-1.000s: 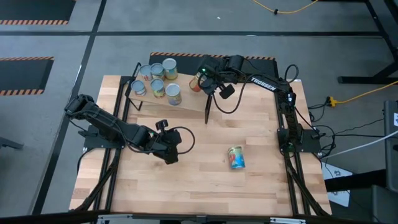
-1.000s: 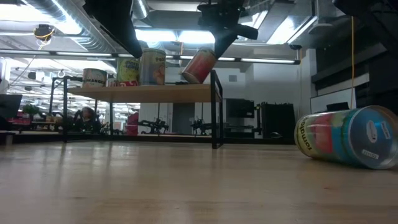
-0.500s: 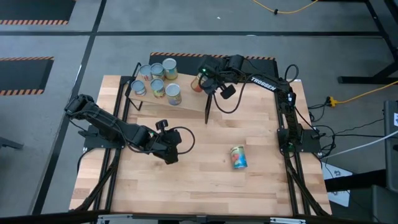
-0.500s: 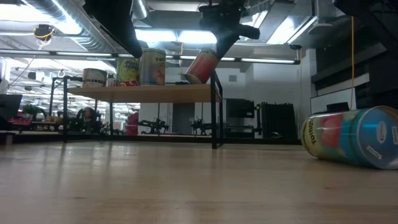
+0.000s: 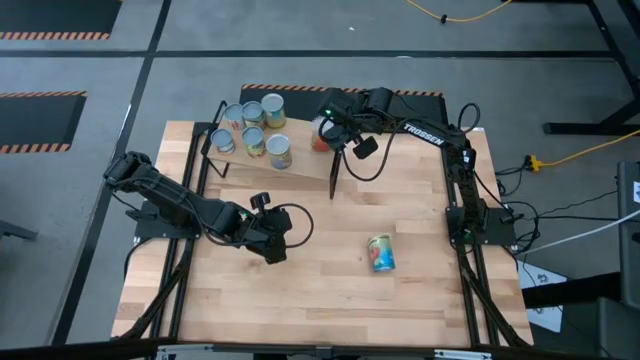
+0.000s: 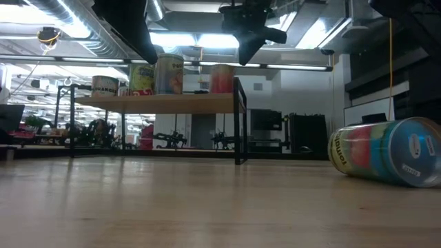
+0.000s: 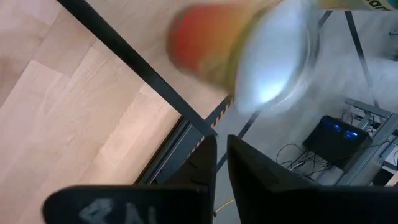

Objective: Pick and place cans onto a shelf
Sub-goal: Put the canned pineapple on the shelf, then adjust the canned chicken on the shelf

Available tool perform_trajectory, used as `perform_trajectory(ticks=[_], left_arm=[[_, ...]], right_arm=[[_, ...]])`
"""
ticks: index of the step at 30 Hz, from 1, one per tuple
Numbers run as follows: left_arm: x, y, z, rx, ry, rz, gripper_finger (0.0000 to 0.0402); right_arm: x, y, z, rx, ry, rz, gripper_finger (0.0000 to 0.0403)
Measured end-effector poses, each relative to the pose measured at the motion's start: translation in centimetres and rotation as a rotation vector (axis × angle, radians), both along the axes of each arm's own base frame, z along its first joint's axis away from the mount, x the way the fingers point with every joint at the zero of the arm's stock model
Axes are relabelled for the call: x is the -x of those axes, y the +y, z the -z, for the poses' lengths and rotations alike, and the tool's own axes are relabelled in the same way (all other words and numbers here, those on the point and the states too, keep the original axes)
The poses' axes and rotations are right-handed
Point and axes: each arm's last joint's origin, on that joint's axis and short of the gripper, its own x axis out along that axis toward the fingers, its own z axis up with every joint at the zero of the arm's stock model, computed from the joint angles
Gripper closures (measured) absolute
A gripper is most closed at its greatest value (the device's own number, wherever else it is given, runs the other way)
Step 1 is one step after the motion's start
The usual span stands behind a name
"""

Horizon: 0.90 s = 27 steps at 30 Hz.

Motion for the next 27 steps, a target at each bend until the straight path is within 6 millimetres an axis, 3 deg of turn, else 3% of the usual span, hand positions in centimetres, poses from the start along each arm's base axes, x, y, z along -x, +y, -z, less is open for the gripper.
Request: perform_trajectory(ticks=[18,21,27], left_arm=[[-0.2,0.0,-0.2,-0.018,-0.030,0.002,0.0291],[-0.5,0.3,-0.9,-0.037,-0.054,0.022,0.0291],[-1.3,2.0,-5.2,-0.095,-0.116,0.045,0.0291]], right_arm=[[0.2,0.1,-0.2,-0.004,-0.016,0.050,0.0350],[1.1,0.4,-1.5,-0.017,-0.056,0.044,0.0350],[4.6,0.4,-5.4,-0.140,-0.239,0.077,0.0350]])
